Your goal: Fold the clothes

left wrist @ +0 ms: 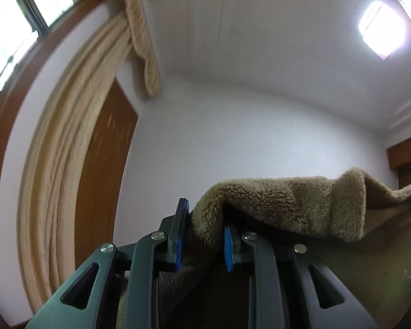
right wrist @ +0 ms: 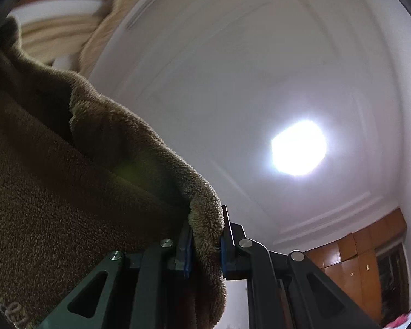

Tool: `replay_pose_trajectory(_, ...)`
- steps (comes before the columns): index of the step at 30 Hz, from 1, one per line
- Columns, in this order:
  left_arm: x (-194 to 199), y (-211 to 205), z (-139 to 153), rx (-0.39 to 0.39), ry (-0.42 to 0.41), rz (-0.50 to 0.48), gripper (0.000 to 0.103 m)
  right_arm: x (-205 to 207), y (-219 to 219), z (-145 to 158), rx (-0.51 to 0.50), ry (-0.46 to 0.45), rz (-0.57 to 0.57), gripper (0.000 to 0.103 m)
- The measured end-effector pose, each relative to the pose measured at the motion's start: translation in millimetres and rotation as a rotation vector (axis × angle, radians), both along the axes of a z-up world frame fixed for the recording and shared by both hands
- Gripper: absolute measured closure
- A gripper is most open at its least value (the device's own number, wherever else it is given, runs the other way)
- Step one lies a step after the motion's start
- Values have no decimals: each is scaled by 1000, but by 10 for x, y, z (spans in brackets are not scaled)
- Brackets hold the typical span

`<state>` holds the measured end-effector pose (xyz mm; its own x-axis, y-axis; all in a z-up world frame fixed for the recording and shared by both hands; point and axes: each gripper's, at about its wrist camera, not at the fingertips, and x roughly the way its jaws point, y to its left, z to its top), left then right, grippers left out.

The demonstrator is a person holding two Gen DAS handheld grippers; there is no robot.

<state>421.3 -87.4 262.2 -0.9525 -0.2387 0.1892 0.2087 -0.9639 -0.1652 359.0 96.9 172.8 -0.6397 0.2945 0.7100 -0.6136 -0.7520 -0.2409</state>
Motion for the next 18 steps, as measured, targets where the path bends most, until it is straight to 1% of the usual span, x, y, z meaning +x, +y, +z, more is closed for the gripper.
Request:
replay_pose_trajectory(2,-345,-42,-128,9,-73,-9,77,-302,-48,-86,5,-71,-12,89)
replay_pose_trajectory(4,-704,-32,-294,-8,-150,6,77,-678,-84,-185,4,-160,-28,89)
replay_pose_trajectory(6,-1092,-12,-487,-31,-233,30,77,-1067,-101,-292,-13,-276,-21,89)
replay_pose_trajectory(8,-1433,-37,-683,-17,-319,26,77,-1475,-101,-406,-44,-412,5,89)
replay_pose_trajectory(10,-1785,-100,-903,19,-409,12,77,-1881,-112,-591,-70,-536,20,89)
replay_pose_trajectory(11,-1937,-125,-1004,29,-448,14,77,-2104,-130,-731,-77,-598,21,89)
replay_pose_trajectory(15,-2533,-196,-1500,38,-601,56,77,-2685,-261,-1234,-54,-751,5,89)
replay_pose_trajectory(18,-2906,-293,-1853,68,-702,67,77,-3053,-353,-1598,-50,-870,16,89)
